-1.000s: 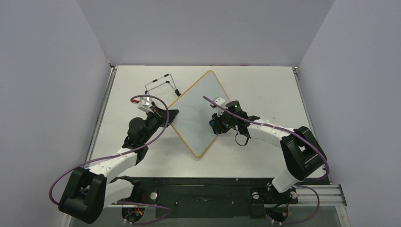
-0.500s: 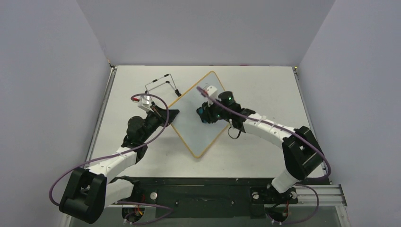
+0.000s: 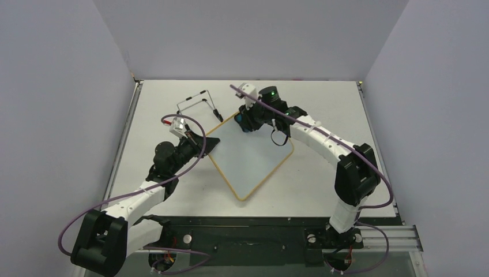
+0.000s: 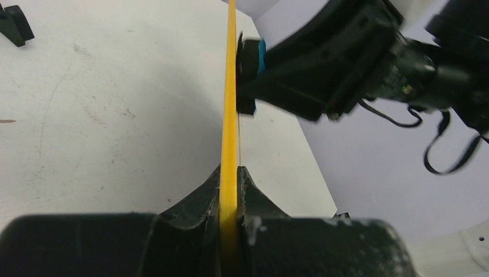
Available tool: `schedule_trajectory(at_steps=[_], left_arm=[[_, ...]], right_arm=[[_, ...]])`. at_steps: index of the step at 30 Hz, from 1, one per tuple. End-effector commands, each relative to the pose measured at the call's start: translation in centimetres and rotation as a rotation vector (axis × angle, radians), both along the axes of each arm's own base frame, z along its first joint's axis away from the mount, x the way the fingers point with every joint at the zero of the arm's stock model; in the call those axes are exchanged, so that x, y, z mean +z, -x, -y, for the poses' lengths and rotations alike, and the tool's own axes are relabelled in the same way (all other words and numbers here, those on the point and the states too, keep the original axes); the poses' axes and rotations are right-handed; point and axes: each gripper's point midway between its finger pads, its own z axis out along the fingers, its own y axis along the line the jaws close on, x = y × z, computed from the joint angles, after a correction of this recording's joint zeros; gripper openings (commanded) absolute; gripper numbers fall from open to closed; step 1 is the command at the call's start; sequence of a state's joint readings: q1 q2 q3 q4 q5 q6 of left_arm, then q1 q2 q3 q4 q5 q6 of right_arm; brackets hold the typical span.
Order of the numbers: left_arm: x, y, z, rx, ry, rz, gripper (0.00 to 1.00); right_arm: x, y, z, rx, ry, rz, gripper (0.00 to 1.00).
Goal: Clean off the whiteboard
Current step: Erase the whiteboard at the center of the board.
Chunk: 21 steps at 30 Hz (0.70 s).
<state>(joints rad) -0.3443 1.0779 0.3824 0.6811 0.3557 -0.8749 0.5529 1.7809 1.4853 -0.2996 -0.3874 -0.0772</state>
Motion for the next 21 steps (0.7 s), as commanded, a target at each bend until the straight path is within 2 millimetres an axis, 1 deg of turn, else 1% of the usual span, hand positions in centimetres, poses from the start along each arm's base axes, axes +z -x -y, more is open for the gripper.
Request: schedule_trajectory(at_steps=[1,2,3,4,5,6,7,8,9,11,12,13,15,16,17,18,19,20,21], left_arm=[[9.4,2.5,2.4,-0.181,0.103,0.301,0.0],[9.4,2.5,2.4,-0.184,0.101,0.303,0.0],[9.4,2.5,2.4,-0.186,0.097,0.307,0.0],[9.4,2.6,2.5,-0.191,0.094,0.31,0.0],[9.4,2.6,2.5,-0.194,0.084,0.311,0.0],[9.3,2.7,2.5,-0.197,0.076,0.312,0.0],[9.2,2.7,2.5,-0.198,0.061,0.316,0.0],[9.2,2.8,2.6,-0.205,0.053,0.32,0.0],[9.1,2.8,2.6,-0.205,0.037,0.323,0.0],[9.1,2.8,2.6,-0.213,0.013,0.331,0.0],[9.2,2.9,2.7,-0.219,0.009,0.337,0.0],[9.1,2.9,2.7,-0.222,-0.001,0.338,0.0],[9.2,2.9,2.8,-0.229,-0.006,0.342,0.0],[9.2,2.8,2.8,-0.229,-0.007,0.343,0.0],[9.2,2.7,2.8,-0.228,-0.006,0.343,0.0],[9.3,2.7,2.9,-0.228,-0.002,0.343,0.0],[9.3,2.6,2.9,-0.224,0.001,0.342,0.0],[9.4,2.5,2.9,-0.222,0.007,0.342,0.0],[9.4,2.4,2.8,-0.215,0.01,0.341,0.0]], right_arm=[[1.3,10.7,-6.2,0.349,-0.012,-0.032,0.0],[1.4,11.0,-6.4,0.354,-0.016,-0.033,0.0],[1.3,10.5,-6.4,0.333,-0.011,-0.033,0.0],[1.2,9.1,-5.6,0.279,-0.015,-0.049,0.0],[0.5,7.6,-5.2,0.231,-0.009,-0.066,0.0],[0.2,5.2,-3.3,0.141,-0.027,-0.106,0.0],[-0.9,3.4,-2.5,0.081,-0.018,-0.134,0.0],[-1.1,0.9,0.0,-0.008,-0.018,-0.148,0.0],[-2.6,-0.7,1.6,-0.077,0.016,-0.158,0.0],[-3.9,-4.0,6.6,-0.221,0.048,-0.167,0.0],[-4.7,-4.5,7.7,-0.255,0.066,-0.175,0.0],[-5.1,-5.0,9.1,-0.287,0.071,-0.184,0.0],[-5.9,-5.0,10.2,-0.308,0.084,-0.204,0.0],[-5.8,-4.6,10.0,-0.296,0.079,-0.207,0.0],[-6.2,-4.0,9.8,-0.281,0.083,-0.222,0.0],[-5.7,-3.1,8.8,-0.237,0.064,-0.223,0.0],[-6.0,-2.1,8.1,-0.206,0.064,-0.233,0.0],[-5.0,-0.7,6.3,-0.137,0.051,-0.215,0.0],[-5.2,0.6,5.3,-0.087,0.046,-0.222,0.0]])
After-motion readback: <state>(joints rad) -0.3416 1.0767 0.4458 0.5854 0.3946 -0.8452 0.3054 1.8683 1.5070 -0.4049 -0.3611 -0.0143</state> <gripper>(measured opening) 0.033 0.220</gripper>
